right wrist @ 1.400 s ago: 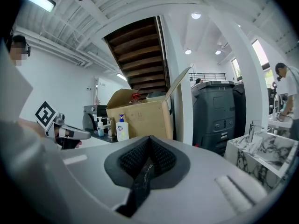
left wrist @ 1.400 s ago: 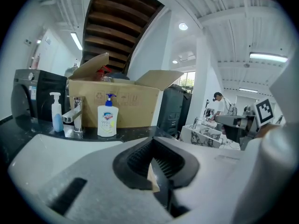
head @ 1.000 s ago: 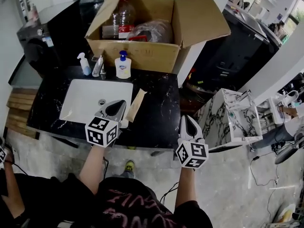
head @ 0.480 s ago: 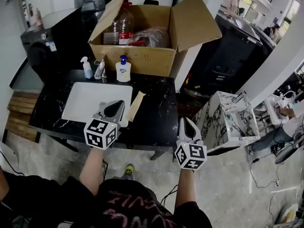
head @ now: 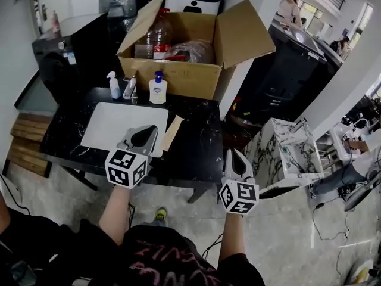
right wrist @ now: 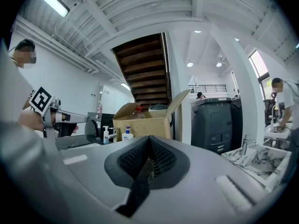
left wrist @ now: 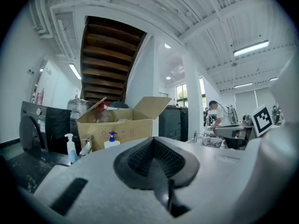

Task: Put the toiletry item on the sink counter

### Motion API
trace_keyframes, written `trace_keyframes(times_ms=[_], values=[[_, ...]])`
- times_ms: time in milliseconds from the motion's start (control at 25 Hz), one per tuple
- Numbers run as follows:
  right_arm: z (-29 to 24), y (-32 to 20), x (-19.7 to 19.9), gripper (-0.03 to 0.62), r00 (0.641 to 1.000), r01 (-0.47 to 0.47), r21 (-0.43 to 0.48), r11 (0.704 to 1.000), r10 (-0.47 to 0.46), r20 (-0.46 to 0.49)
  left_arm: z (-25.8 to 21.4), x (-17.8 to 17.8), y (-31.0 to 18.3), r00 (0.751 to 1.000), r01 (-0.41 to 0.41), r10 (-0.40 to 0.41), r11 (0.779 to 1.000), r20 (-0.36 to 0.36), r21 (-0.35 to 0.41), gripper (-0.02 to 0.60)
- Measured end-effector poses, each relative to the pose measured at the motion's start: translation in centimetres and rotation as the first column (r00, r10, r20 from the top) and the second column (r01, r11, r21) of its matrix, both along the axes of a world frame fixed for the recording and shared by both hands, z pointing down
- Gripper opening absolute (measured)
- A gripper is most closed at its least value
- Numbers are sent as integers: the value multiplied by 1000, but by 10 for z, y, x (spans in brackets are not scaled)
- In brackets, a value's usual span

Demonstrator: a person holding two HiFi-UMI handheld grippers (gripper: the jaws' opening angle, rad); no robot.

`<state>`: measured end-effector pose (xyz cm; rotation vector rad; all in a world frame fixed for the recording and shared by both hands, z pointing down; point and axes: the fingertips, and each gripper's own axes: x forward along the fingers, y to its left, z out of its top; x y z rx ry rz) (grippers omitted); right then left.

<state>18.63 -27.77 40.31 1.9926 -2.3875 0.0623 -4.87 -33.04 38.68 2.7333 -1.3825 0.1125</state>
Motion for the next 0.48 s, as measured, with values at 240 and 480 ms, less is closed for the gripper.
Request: trace_keyframes(times_ms=[240, 480], values=[[-6, 10, -2, 6, 1000, -3, 17, 1000, 3, -27, -5, -3, 12, 1000, -2, 2, 1000, 1, 12, -2], [-11, 10, -1, 6, 999, -12, 24, 1000, 13, -40, -10, -3, 12, 1000, -6, 6, 1000, 4, 27, 0]])
